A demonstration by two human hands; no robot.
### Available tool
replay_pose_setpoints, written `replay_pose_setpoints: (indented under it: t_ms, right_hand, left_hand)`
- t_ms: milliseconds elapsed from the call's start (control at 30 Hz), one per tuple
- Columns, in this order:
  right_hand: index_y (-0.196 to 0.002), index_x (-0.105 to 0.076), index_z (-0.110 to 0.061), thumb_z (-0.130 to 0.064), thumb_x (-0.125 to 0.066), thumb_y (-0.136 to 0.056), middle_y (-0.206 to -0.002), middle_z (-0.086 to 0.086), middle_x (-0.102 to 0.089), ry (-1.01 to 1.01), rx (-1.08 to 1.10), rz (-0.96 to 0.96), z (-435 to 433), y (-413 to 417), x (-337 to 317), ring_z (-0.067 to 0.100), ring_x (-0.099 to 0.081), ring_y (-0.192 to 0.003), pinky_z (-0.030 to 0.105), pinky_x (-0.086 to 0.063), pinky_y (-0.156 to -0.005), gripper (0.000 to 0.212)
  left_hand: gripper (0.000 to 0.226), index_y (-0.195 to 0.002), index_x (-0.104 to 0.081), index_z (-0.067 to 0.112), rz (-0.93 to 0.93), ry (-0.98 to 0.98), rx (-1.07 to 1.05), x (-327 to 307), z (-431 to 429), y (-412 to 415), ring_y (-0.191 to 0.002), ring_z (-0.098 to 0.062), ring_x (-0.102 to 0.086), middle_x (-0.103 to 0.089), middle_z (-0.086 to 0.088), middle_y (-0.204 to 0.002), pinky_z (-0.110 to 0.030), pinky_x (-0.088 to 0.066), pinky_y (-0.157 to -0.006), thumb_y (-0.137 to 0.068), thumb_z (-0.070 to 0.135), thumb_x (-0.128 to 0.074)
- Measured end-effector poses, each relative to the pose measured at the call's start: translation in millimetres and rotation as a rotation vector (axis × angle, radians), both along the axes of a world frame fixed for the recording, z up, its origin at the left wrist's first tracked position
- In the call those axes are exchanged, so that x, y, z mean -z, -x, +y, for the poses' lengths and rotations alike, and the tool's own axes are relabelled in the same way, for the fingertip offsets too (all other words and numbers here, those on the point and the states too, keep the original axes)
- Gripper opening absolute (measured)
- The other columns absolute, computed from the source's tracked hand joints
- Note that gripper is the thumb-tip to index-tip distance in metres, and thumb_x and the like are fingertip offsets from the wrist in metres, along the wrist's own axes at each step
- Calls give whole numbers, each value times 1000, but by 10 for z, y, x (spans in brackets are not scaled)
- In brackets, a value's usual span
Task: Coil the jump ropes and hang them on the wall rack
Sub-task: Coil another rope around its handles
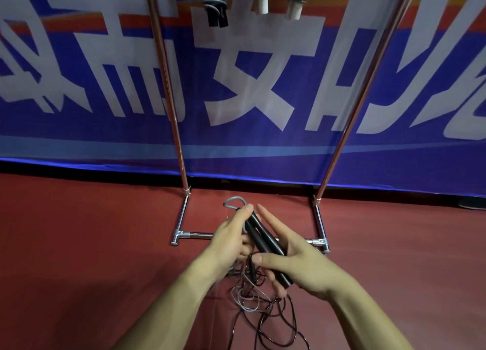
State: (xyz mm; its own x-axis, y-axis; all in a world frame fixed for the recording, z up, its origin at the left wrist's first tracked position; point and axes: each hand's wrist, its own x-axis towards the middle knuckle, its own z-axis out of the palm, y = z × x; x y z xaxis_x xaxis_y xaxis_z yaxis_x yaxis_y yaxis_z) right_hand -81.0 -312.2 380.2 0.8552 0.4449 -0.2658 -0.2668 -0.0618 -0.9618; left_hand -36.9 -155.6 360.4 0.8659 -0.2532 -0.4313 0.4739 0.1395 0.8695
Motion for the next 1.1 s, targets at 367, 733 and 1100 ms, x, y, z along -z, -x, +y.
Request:
replay_pose_setpoints:
  t_ms: [367,733,1100]
  right_hand:
    - [-140,-38,-49,-7,-56,-100,-68,13,-50,30,117,-73,-49,-91,87,22,-49,-44,28,-41,-42,61]
    - [-139,-32,-58,-23,-59,-97,-99,-11,-70,618,329,-429,-27,-177,349,15,-67,-76,31,-52,-73,60]
    - [-143,-40,-54,-16,-48,-86,-96,-19,-70,633,-179,-315,-56,-101,247,6,-59,-66,27,-51,-69,68]
  left_hand:
    - [6,-96,-59,26,-234,-258,353,-6,29,22,-44,5,-46,-58,17,-62,-13,-35,-48,-100,30,-60]
    - [28,-79,-48,20,-519,-1034,541,101,28,120,-70,-21,-53,-58,1,-77,-37,-37,-64,-103,33,-40]
    - [27,-91,-60,30,-859,-1016,513,117,318,-8,-90,-10,-54,-46,16,-96,-29,-39,-79,-99,53,-48]
